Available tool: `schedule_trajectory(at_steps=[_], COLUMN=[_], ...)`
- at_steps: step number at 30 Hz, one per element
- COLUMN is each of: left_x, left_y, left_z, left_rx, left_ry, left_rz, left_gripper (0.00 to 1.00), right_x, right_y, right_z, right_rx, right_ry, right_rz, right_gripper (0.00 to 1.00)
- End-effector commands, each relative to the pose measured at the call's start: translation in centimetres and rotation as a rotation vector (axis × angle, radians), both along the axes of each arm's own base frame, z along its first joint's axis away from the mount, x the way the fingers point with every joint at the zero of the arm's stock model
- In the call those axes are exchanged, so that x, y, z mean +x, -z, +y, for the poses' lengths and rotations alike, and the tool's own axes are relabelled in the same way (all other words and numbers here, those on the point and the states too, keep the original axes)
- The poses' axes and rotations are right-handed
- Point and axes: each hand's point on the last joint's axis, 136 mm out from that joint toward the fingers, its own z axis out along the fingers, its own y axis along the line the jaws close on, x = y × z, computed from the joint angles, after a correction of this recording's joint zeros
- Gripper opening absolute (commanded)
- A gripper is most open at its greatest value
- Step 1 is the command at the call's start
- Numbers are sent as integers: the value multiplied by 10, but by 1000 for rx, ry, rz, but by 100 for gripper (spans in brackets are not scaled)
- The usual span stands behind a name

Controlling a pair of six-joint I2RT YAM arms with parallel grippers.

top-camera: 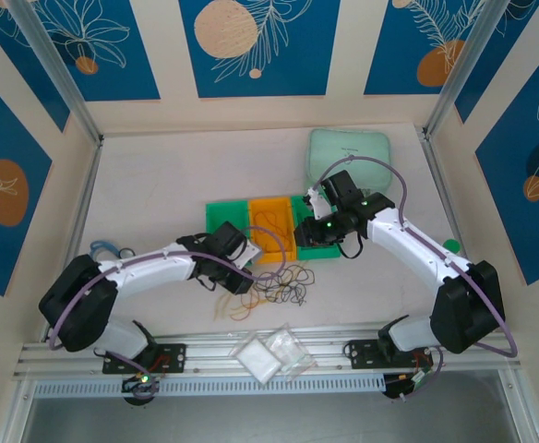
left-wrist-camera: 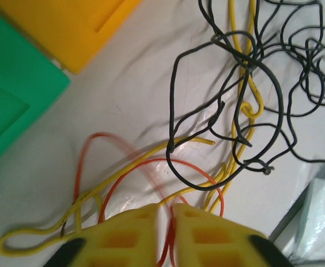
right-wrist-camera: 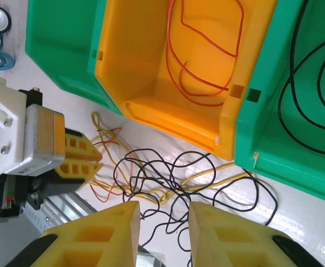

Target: Untangle the cables

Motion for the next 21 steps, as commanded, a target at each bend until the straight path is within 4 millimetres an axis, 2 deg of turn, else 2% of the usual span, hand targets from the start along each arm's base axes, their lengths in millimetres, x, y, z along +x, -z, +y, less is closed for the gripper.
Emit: schedule_trajectory(at_steps=[1, 7, 13, 21], left_x=[-5, -2, 1, -1], left_y=[-4, -21, -58, -108], left_z=[-5, -5, -10, -8], left_rx=[-2, -9, -67, -127], left_ry=[35, 36, 42, 41], left_rz=[30, -1, -47, -104], left_gripper=[0, 0, 0, 0], right_x=[-6, -12, -38, -63], right_y=[-3, -4, -6, 16], right_z=[-1, 12, 45, 69], right_rx=[25, 94, 225, 253], right_ry=[6, -28, -156, -228], right_rz=[13, 42, 83, 170], right_gripper=[30, 30, 30, 29])
